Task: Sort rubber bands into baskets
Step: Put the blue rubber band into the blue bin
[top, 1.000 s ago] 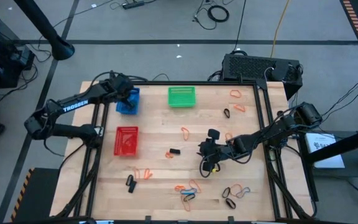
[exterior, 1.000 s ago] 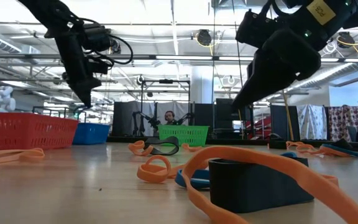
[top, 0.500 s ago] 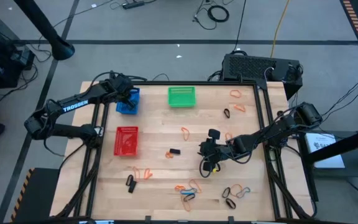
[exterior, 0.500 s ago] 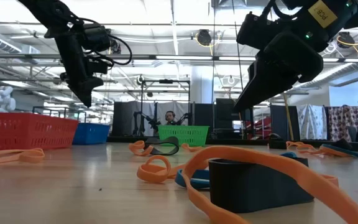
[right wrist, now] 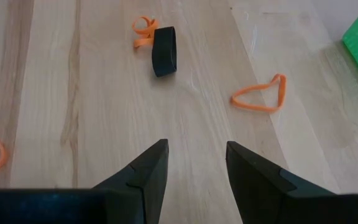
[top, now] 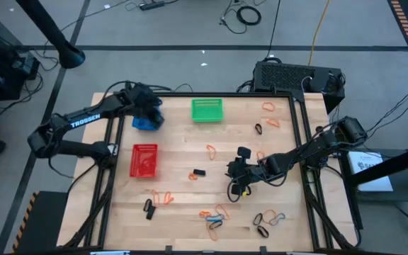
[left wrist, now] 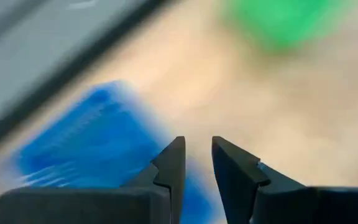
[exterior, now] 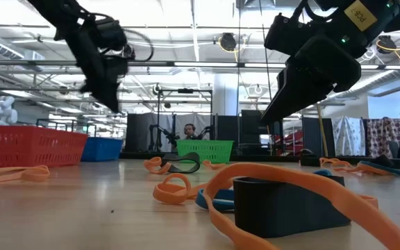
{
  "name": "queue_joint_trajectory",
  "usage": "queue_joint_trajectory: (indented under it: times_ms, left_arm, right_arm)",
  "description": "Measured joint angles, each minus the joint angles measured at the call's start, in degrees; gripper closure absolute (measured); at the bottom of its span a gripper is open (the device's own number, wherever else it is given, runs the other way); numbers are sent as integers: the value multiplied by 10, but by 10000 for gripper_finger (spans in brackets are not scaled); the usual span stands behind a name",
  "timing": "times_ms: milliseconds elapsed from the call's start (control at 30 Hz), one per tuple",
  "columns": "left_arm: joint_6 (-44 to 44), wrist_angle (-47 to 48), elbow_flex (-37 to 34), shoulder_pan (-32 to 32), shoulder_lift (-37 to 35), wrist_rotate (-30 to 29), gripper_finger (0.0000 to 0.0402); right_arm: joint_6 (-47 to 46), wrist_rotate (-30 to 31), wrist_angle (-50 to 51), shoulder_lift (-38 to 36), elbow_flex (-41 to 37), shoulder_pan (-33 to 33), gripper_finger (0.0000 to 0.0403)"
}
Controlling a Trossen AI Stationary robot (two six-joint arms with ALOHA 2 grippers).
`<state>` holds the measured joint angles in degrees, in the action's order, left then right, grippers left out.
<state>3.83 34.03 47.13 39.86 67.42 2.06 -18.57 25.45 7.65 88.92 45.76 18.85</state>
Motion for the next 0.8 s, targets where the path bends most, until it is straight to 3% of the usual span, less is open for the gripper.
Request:
queue_joint_trajectory:
  times_ms: [67, 133, 333, 467, 600, 800]
  left_arm:
    - [7, -26, 0, -34, 0, 84, 315]
    - [29, -58, 0, -88, 0, 121, 315]
    - [74, -228, 0, -303, 3, 121, 315]
    - [75, -335, 0, -449, 26, 86, 315]
    - [58, -404, 0, -571, 82, 7, 315]
    - [31, -596, 0, -668, 242, -84, 315]
  right_arm:
    - [1, 0, 0, 0, 0, 0, 248]
    - [2, 0, 0, 0, 0, 0, 248]
    - [-2, 0, -1, 0, 0, 0, 248]
    - [-2, 0, -1, 0, 0, 0, 248]
    - [-9, 0, 0, 0, 0, 0, 248]
    - [-13, -3, 8, 0, 0, 0, 248]
